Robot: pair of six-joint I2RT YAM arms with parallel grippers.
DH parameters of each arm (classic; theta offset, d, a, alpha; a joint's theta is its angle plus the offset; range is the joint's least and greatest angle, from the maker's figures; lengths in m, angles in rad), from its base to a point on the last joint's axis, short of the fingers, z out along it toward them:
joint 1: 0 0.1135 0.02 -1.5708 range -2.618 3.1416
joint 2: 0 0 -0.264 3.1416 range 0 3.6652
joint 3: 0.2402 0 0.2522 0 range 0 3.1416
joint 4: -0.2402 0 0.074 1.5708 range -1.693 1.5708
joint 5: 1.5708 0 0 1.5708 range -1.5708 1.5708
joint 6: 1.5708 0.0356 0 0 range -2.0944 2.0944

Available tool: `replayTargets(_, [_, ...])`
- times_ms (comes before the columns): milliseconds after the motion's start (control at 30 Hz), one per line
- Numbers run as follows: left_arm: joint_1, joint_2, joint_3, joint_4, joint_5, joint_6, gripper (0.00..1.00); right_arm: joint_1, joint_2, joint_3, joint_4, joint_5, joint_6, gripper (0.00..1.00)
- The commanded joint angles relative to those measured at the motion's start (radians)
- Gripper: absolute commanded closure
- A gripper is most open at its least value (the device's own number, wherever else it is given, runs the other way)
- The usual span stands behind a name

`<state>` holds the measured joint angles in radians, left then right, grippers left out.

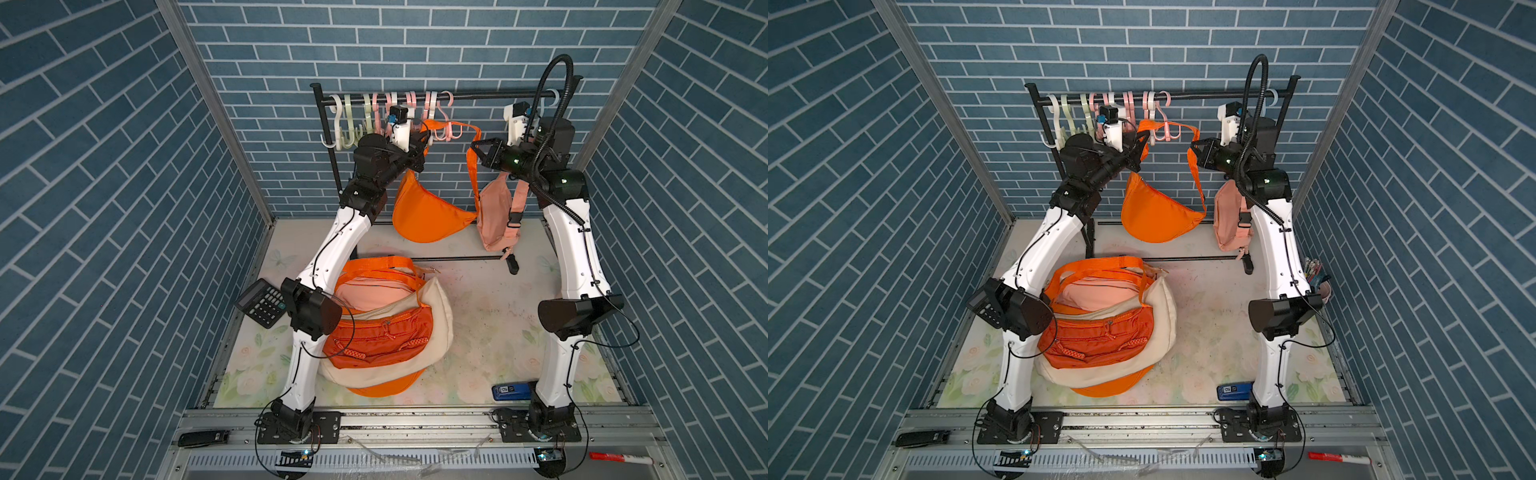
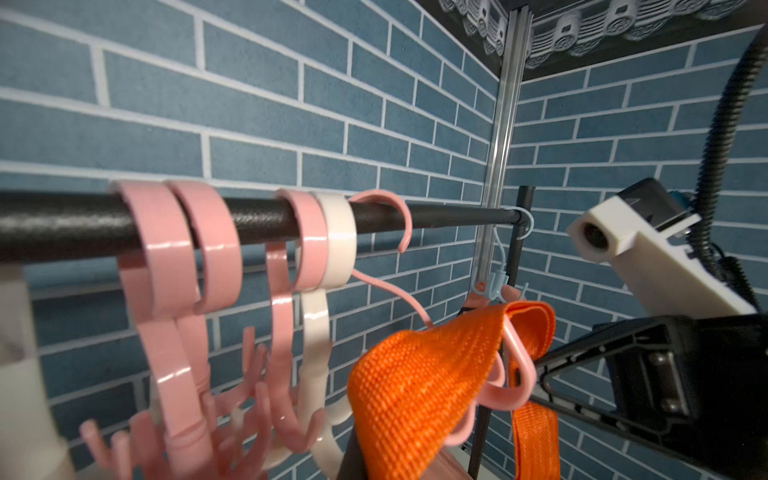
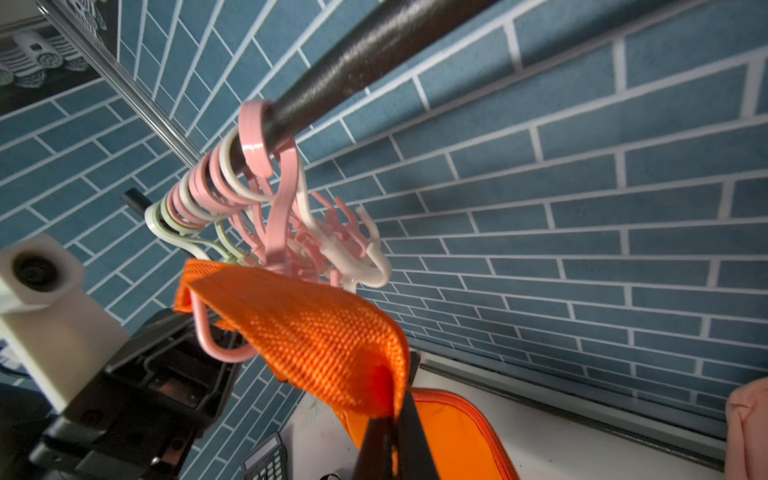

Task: Take the bag off the hook
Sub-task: Pick up the bag from the hook.

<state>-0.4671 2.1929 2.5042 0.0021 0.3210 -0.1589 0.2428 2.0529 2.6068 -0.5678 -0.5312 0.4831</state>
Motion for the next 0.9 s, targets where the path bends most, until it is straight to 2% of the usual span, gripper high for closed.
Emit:
replayTargets(0, [0.002, -0.017, -0.003, -0.049, -0.021, 0.024, 1.0, -0.005, 0.019, 0.014, 0.117, -0.02, 0.057, 1.0])
replayTargets(167, [0.002, -0.024, 0.022, -0.082, -0.043, 0.037, 1.0, -0.006, 0.033, 0.014, 0.171, -0.013, 0.074, 1.0])
replayTargets(433, [0.01, 0.059, 0.137, -0.122, -0.058, 0.047, 1.0, -0.006, 0.12, 0.081, 0.234, 0.044, 0.097, 1.0])
replayTargets(867, [0.008, 0.01, 0.142, -0.124, -0.069, 0.061, 1.0, -0.013, 0.098, 0.095, 0.31, 0.06, 0.073, 1.0])
